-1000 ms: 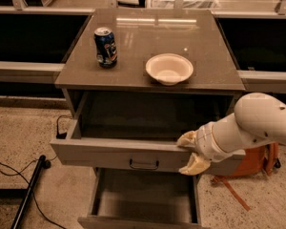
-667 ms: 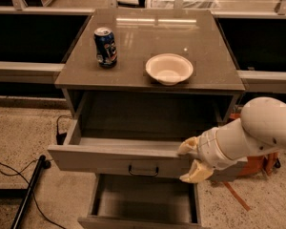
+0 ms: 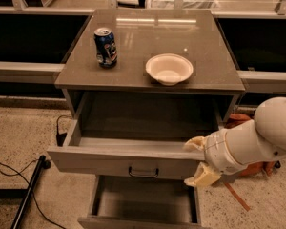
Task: Open top drawer
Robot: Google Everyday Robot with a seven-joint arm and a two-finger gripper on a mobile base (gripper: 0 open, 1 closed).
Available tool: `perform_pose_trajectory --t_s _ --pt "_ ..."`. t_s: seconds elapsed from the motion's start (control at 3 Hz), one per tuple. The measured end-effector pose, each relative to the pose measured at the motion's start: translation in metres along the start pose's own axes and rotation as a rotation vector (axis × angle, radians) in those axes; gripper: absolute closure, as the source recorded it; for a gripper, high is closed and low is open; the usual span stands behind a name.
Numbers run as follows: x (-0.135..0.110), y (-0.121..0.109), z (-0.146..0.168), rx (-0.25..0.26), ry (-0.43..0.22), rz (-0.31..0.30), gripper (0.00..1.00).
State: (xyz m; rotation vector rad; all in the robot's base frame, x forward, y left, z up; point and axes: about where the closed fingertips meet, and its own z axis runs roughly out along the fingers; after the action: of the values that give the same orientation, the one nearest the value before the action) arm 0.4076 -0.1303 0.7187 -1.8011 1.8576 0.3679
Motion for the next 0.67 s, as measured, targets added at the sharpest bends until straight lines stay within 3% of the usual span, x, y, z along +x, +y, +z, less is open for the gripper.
perform_pose_trajectory --t_s 0.33,0.67 --pt "0.004 -0.033 -0.02 0.048 0.037 0.009 0.49" --pt "0.004 -0.074 -0.021 0.048 0.06 -0.012 0.57"
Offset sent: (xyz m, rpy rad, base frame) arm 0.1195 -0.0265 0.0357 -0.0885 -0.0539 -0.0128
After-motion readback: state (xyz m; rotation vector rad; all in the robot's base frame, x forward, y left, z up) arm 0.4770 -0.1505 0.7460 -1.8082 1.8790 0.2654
